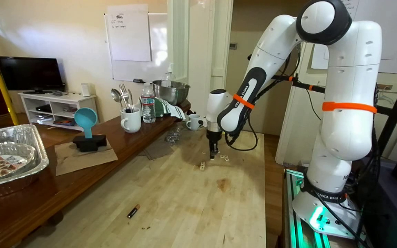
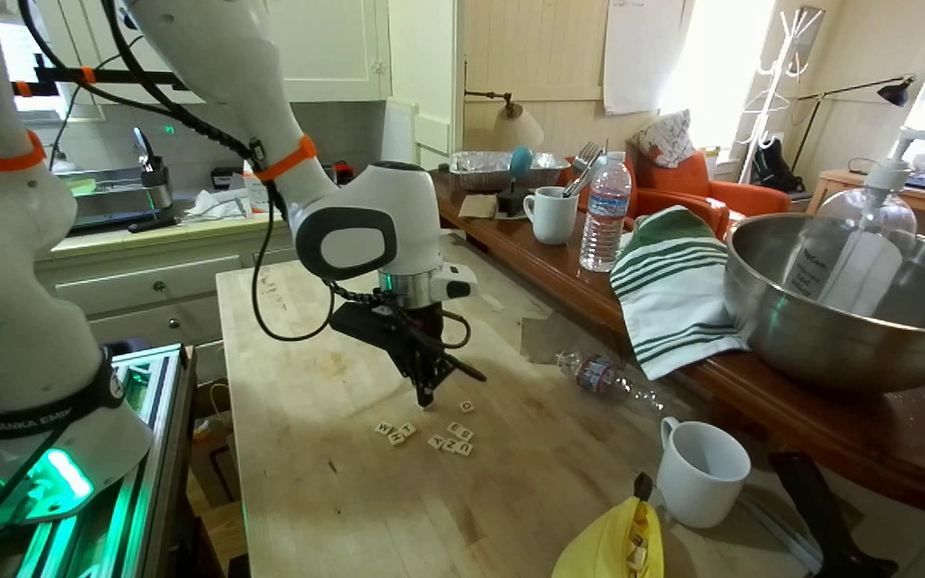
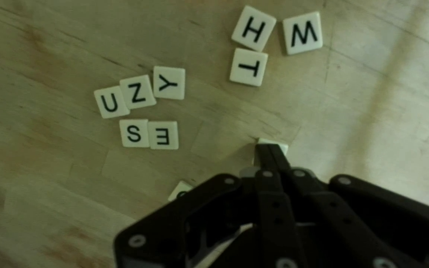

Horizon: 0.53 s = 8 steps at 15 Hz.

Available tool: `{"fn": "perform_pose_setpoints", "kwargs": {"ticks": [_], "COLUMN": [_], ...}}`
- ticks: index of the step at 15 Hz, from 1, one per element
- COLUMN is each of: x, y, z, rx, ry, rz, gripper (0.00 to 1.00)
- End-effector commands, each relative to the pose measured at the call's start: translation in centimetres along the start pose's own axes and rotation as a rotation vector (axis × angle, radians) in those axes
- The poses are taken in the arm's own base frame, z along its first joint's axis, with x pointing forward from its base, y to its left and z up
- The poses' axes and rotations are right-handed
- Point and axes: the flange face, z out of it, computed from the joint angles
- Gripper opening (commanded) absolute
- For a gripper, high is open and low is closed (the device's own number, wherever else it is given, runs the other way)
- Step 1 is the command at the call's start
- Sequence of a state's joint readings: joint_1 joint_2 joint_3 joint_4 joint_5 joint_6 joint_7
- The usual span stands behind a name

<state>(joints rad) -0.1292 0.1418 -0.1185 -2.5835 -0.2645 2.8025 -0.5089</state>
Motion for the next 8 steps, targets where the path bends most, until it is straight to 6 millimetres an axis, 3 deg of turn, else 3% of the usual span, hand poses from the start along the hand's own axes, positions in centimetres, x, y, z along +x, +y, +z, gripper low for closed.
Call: {"fn": "perform_pose_setpoints", "kwargs": {"ticks": [1,8], "x": [1.0,2.8], "y": [-0.2,-0.5], "z": [1.1,1.1], "rx": [-0.004,-0.001], "ry": [-0.03,-0.066], "rz": [0.162,0.474], "gripper": [0.0,0.0]}}
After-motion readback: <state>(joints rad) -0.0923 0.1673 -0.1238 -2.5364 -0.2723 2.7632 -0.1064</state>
